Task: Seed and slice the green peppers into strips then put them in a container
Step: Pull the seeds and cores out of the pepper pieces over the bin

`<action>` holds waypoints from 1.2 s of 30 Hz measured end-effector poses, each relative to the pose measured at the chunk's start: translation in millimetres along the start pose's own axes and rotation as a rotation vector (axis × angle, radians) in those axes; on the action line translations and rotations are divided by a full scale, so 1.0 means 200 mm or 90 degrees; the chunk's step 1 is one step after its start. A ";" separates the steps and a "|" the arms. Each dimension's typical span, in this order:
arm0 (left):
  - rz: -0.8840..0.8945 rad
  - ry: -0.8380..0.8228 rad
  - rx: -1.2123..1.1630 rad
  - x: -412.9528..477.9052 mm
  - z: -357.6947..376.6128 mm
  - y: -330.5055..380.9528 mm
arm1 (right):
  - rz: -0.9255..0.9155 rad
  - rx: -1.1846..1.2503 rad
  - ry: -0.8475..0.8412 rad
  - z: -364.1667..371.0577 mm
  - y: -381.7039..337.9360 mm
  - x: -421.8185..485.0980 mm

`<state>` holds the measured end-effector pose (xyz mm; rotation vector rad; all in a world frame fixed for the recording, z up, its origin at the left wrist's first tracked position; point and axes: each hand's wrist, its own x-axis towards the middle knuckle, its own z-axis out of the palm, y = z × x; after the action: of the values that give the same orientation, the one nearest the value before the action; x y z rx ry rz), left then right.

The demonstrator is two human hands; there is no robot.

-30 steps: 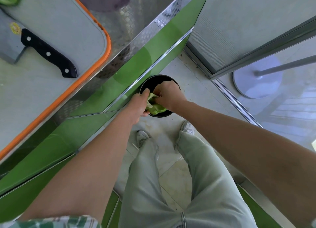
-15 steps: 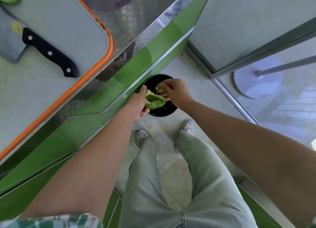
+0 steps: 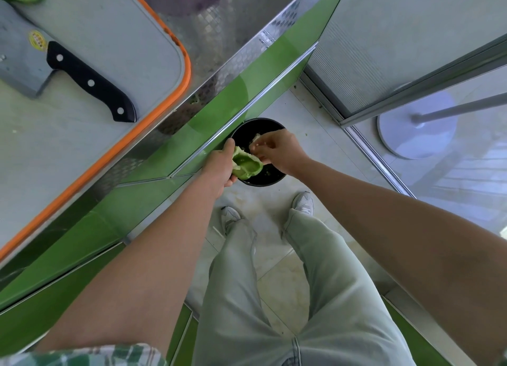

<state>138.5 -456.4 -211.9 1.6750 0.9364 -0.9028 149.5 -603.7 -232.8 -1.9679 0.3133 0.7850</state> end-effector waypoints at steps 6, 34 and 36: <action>0.010 -0.025 0.021 0.00 -0.01 0.00 | 0.006 -0.055 -0.100 0.00 -0.05 -0.02; -0.026 -0.023 -0.025 0.00 -0.01 -0.02 | -0.118 -0.090 -0.071 -0.01 -0.02 -0.05; -0.025 -0.037 -0.024 0.00 0.00 -0.02 | -0.126 -0.101 -0.037 0.01 -0.02 -0.05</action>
<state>134.4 -455.0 -213.7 1.5942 0.9435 -0.9495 143.9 -600.4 -224.4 -2.0821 0.0207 0.7560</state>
